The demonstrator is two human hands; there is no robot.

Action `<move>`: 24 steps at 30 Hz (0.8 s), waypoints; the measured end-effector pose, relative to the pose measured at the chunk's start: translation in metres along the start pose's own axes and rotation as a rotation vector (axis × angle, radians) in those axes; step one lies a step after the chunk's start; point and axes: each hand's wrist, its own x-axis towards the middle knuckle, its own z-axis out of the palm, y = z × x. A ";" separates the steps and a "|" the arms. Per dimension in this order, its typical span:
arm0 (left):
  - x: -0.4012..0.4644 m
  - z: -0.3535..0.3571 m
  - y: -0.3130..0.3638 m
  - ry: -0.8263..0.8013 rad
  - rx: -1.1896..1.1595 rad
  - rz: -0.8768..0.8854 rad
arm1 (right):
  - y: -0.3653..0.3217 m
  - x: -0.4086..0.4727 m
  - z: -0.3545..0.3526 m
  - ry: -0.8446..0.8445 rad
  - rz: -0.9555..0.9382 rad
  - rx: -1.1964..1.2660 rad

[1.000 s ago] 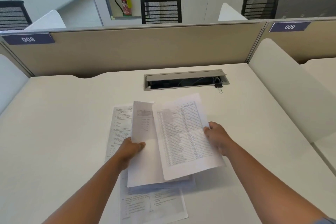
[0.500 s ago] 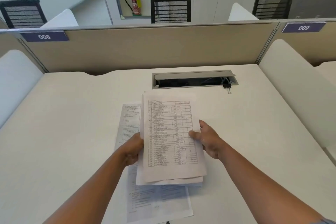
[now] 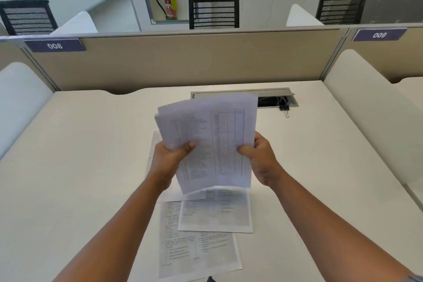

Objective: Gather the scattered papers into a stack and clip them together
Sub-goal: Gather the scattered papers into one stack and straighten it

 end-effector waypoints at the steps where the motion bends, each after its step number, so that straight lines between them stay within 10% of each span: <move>1: 0.000 -0.001 -0.002 -0.002 -0.014 0.015 | 0.002 -0.001 0.000 -0.014 -0.005 -0.026; 24: -0.012 0.008 -0.018 -0.031 -0.018 0.006 | 0.027 -0.015 0.004 -0.121 0.059 -0.079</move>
